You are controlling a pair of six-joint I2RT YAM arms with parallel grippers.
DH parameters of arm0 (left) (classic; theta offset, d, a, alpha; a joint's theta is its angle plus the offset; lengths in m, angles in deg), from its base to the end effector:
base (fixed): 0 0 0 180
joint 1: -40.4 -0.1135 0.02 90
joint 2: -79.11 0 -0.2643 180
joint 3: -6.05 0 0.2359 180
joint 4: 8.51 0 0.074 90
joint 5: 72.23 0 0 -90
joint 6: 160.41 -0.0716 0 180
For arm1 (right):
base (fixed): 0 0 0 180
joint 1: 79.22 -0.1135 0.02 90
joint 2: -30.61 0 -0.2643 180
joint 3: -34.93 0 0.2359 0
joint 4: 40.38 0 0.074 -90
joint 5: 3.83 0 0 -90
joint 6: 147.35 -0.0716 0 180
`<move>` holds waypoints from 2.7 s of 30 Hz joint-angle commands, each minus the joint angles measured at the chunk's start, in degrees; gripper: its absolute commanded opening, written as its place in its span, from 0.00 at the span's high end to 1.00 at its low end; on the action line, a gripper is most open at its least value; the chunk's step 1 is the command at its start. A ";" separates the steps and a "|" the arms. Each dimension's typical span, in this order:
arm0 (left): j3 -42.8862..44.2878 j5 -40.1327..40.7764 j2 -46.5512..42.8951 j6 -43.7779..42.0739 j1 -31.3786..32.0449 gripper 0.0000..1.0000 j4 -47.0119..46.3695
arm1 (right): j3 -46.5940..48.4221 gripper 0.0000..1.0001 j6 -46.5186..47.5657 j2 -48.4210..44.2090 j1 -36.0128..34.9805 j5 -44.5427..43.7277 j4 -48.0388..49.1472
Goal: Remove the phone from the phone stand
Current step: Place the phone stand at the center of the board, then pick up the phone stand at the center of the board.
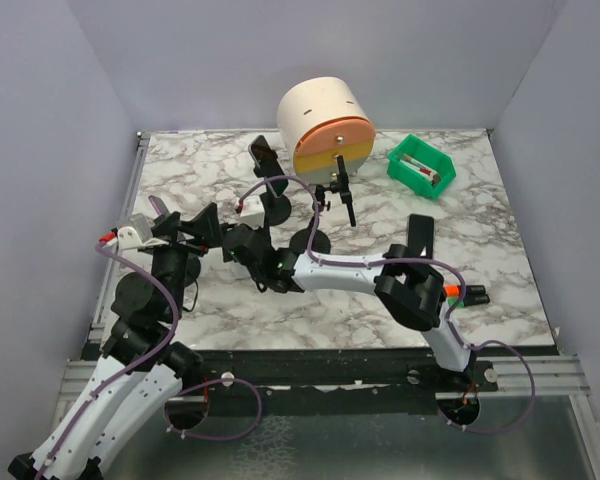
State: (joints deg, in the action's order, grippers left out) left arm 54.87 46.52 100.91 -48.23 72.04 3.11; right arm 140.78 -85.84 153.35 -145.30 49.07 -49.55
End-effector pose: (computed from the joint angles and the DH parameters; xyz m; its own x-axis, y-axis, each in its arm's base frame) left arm 0.1173 -0.0319 0.3551 0.1848 -0.5026 -0.8445 0.1457 0.8638 -0.4822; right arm 0.2448 0.4454 0.2097 -0.3995 0.0376 -0.9160 -0.3627 0.9111 0.1956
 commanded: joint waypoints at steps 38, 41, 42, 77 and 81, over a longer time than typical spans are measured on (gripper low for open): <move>7.24 -0.18 15.40 -2.12 4.79 0.01 9.06 | -49.20 0.07 6.58 -50.59 -3.96 21.17 6.09; 11.18 -3.84 21.40 -1.11 5.62 0.01 17.19 | -54.29 0.08 8.45 -57.03 -3.94 24.78 6.45; 11.38 -6.77 22.63 -0.46 5.63 0.01 18.54 | -55.47 0.08 9.18 -58.83 -3.96 26.04 6.34; 22.03 -10.83 40.16 4.70 5.57 0.01 30.34 | -57.65 0.09 17.19 -73.60 -3.92 21.10 -4.88; 24.35 -15.36 35.47 -2.95 5.61 0.01 24.69 | -60.48 0.10 14.49 -73.38 -3.92 7.97 -3.28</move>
State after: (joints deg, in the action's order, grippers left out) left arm 75.85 37.93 141.85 -42.40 77.55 34.35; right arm 82.56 -69.84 80.19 -148.93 70.55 -52.42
